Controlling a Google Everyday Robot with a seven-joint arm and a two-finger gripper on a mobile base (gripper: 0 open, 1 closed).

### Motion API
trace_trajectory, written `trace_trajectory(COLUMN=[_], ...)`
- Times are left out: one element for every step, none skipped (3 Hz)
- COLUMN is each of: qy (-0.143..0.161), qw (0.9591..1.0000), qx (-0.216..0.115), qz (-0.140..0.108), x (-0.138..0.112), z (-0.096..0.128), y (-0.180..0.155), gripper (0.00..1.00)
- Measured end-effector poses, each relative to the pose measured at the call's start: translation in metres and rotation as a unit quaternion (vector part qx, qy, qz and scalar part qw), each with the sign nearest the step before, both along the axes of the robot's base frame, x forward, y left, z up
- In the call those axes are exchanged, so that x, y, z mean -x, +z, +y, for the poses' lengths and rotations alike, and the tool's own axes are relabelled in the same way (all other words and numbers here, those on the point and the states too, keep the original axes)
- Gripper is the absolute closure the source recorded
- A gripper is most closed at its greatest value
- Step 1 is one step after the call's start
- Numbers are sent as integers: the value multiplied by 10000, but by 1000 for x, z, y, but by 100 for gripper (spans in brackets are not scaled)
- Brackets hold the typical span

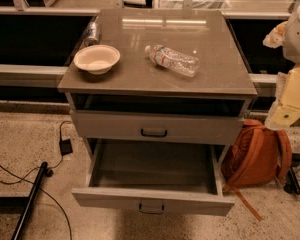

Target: Close middle drawer

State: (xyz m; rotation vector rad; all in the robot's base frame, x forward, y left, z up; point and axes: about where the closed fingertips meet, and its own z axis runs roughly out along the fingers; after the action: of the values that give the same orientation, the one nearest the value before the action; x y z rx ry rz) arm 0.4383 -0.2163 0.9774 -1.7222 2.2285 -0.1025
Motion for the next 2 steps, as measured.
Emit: trace_trajectory(qy=[0,-40], qw=[10000,9999], qx=[0,-112], qz=[0,2], x=[0,-7], z=[0,-6], y=[0,-20], gripper=[0,0])
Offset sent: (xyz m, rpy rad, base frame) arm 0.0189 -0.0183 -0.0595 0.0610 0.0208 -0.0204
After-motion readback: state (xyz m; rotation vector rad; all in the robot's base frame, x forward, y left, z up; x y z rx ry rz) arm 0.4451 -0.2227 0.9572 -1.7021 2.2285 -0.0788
